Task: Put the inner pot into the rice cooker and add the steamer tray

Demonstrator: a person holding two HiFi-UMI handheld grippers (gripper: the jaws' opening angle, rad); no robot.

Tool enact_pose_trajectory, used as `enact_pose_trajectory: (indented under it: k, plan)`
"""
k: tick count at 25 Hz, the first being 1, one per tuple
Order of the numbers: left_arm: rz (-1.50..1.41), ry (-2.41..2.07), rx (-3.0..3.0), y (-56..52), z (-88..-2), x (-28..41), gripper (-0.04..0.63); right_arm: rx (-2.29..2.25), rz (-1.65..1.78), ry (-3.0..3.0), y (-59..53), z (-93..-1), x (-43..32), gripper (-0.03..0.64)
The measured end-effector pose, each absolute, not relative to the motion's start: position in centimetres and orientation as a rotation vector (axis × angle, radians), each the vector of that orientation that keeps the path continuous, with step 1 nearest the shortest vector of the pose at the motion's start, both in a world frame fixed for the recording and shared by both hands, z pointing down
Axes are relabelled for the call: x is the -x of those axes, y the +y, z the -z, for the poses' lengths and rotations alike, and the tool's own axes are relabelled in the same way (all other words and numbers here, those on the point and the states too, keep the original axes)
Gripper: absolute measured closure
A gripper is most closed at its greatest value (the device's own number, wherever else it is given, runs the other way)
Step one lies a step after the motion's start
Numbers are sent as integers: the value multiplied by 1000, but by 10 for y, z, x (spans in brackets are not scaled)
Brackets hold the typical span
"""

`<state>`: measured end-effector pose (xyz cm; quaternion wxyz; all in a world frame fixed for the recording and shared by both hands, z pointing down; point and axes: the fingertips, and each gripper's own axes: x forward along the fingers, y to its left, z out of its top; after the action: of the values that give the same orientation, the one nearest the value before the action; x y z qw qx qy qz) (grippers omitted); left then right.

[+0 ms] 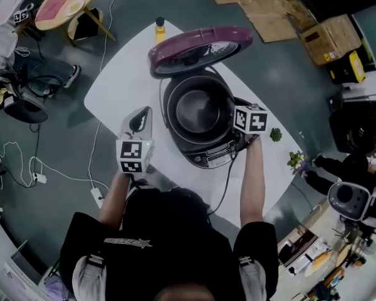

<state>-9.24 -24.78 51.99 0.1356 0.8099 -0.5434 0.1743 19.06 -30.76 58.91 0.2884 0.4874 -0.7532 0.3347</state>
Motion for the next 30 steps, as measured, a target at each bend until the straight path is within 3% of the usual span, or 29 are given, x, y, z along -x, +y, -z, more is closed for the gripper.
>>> enact_pose_trajectory:
  k: [4, 8, 30]
  plan:
    - [-501, -1568, -2354, -248, -518, 93, 584, -1290, -922, -2028, -307, -589, -187, 561]
    - [-489, -1571, -2367, -248, -510, 98, 584, -1293, -951, -2042, -305, -584, -180, 390]
    - [-335, -1377, -2666, -221, -435, 100, 584, -1789, -715, -2058, -214, -459, -182, 374]
